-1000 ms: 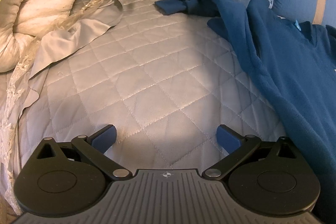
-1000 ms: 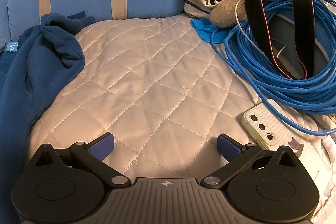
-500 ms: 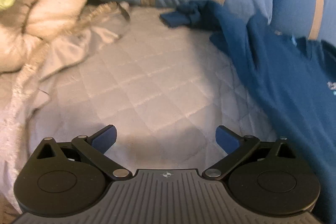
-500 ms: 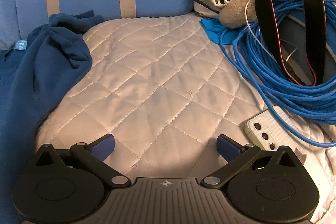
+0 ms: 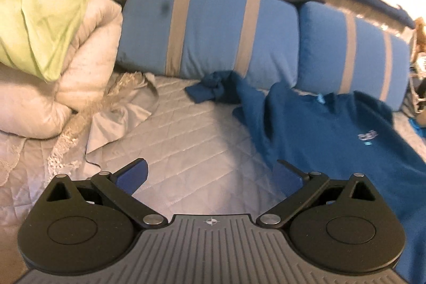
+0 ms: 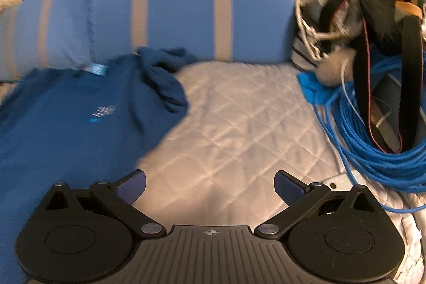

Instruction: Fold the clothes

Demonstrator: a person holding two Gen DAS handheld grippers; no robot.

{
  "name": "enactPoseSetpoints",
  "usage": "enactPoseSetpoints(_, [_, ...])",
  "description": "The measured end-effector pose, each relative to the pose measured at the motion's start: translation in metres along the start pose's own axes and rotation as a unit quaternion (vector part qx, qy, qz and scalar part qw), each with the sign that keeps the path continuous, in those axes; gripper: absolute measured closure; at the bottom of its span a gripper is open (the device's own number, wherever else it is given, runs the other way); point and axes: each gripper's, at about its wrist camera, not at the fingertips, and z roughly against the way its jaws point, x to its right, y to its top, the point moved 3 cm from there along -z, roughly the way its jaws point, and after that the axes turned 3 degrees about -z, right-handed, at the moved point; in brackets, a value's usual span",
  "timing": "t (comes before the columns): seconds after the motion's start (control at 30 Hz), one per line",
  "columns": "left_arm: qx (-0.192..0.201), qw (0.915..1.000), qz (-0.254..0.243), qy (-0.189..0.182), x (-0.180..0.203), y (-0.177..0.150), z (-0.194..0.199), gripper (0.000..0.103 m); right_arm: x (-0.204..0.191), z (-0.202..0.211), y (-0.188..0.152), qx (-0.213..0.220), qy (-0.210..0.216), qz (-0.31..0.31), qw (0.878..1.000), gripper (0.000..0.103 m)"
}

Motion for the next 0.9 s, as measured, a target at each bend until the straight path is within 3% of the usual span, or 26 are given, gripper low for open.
enactPoseSetpoints(0.23, [0.019, 0.9992, -0.007, -0.036, 0.003, -0.001, 0.039, 0.000, -0.008, 0.065, 0.006, 0.021, 0.066, 0.017, 0.997, 0.001])
enactPoseSetpoints(0.47, [0.016, 0.9973, 0.008, -0.071, -0.001, -0.020, 0.064, 0.000, -0.008, 0.116, -0.005, 0.014, 0.094, 0.068, 0.993, 0.001])
enactPoseSetpoints(0.67, [-0.017, 0.9931, 0.039, -0.110, -0.001, -0.055, 0.064, 0.000, -0.006, 0.132, -0.023, 0.011, 0.110, 0.057, 0.992, 0.001])
enactPoseSetpoints(0.8, [-0.044, 0.9829, 0.073, -0.163, -0.004, -0.076, 0.060, 0.001, -0.005, 0.132, -0.031, 0.006, 0.124, 0.036, 0.992, 0.001])
enactPoseSetpoints(0.9, [-0.047, 0.9782, 0.086, -0.183, -0.003, -0.085, 0.063, 0.001, -0.004, 0.130, -0.037, -0.004, 0.138, 0.022, 0.990, 0.001])
